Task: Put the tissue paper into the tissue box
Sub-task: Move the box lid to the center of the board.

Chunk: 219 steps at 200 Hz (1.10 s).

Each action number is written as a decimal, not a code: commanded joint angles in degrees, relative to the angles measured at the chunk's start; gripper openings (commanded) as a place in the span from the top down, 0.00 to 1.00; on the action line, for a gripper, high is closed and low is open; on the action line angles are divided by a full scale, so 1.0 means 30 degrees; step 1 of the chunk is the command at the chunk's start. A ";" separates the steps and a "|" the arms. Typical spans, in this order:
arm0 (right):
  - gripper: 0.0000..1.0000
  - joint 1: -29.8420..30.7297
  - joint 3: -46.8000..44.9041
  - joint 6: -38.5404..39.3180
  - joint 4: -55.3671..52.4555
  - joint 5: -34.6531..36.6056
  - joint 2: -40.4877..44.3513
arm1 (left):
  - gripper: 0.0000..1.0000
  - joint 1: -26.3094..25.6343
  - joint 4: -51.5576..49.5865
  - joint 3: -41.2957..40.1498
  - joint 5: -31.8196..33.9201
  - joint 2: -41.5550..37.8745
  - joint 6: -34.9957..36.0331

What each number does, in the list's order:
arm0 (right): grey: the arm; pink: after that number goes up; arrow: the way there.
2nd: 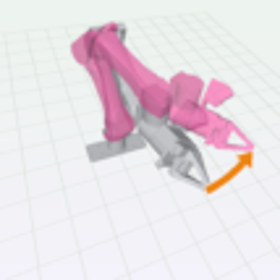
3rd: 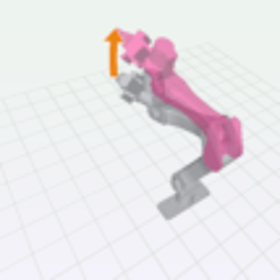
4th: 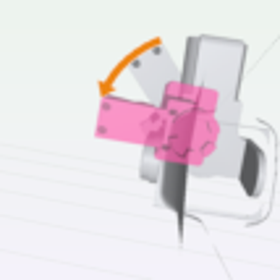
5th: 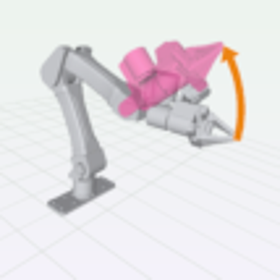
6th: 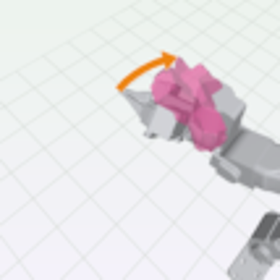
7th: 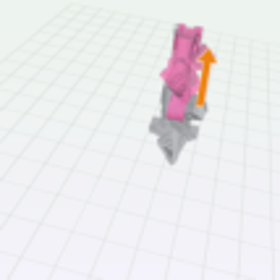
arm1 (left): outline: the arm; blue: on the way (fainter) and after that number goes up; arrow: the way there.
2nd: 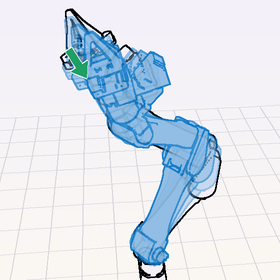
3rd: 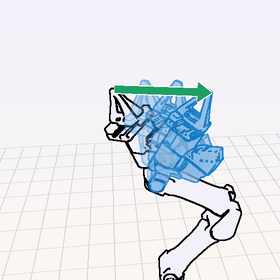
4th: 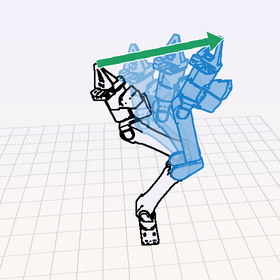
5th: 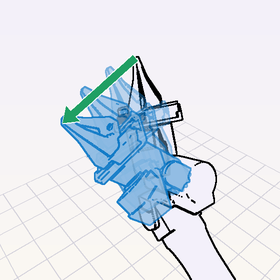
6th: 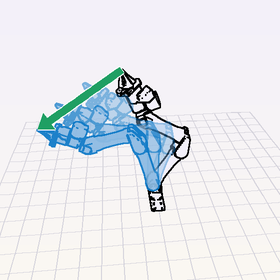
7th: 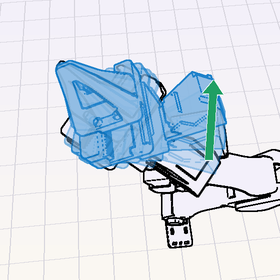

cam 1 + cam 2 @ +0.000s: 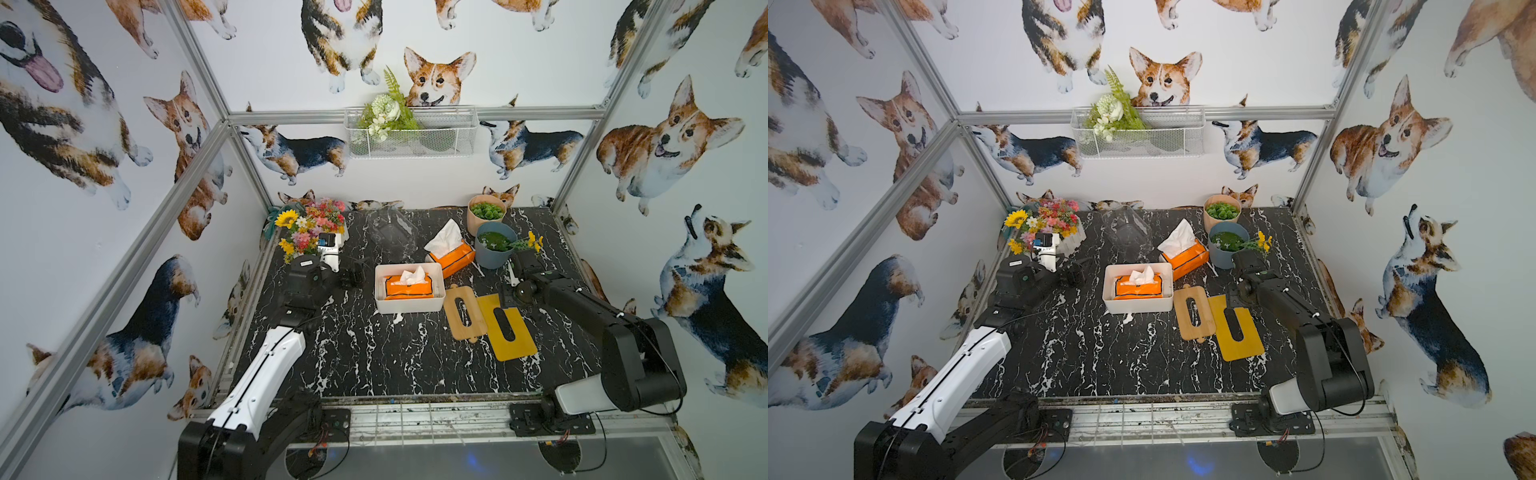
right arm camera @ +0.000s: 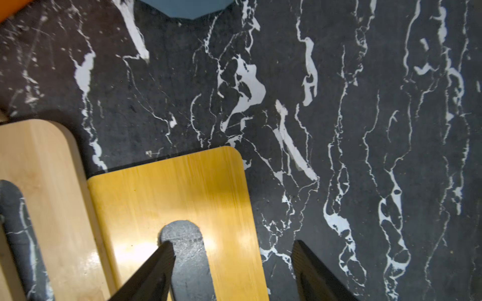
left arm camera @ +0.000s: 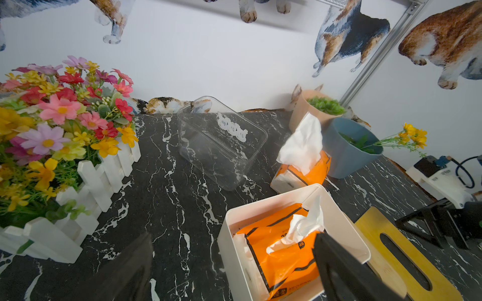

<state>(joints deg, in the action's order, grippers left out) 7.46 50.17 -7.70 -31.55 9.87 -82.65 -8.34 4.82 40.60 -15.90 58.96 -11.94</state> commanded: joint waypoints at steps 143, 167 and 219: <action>0.31 -0.0318 0.0664 0.2864 -0.0550 -0.0429 -0.3283 | 0.00 -0.0004 -0.0052 0.0164 -0.0413 0.0155 -0.0414; 0.33 -0.0332 0.0759 0.2785 -0.0587 -0.0055 -0.3770 | 0.00 -0.0004 -0.0041 0.0164 -0.0434 0.0160 -0.0432; 0.44 -0.2338 0.1647 0.0824 -0.0674 0.1365 -0.4703 | 0.00 -0.0018 -0.0052 0.0156 -0.0384 0.0104 -0.0437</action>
<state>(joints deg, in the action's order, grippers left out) 2.92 54.76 -1.63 -31.42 9.43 -95.64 -8.34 4.82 40.60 -16.78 59.51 -13.39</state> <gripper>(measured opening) 0.568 0.998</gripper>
